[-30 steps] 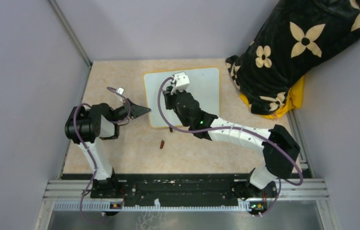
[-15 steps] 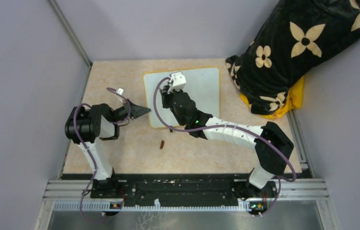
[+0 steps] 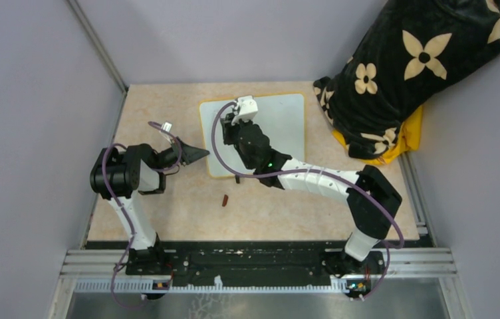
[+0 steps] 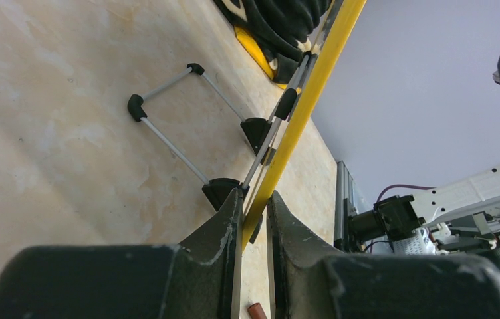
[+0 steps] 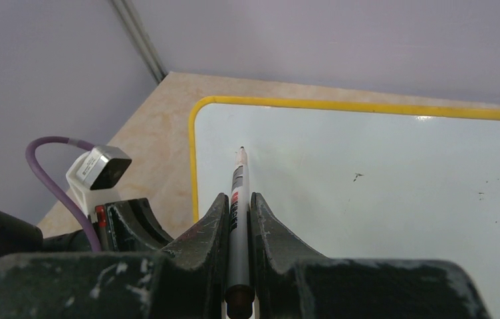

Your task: Write a sentence on the whiteboard

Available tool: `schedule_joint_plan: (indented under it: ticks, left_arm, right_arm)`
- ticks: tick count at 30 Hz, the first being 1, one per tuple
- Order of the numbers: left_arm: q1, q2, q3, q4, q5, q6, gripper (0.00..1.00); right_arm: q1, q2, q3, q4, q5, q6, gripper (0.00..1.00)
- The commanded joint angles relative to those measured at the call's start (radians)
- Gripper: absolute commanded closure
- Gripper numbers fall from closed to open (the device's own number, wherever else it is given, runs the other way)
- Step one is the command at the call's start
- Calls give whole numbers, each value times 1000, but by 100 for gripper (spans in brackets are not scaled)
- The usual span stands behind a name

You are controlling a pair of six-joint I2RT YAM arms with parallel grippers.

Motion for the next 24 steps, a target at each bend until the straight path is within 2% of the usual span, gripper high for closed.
schedule_joint_plan:
  ticks: [1,24]
  left_arm:
    - [-6,-1,-16,245,-17,6,100]
    - [-7,-7,-19,246,-28,11,100]
  right_arm:
    - [-18,14,53,35,-2,27,100]
    - [-36,-8,-27,-5,2,74,100]
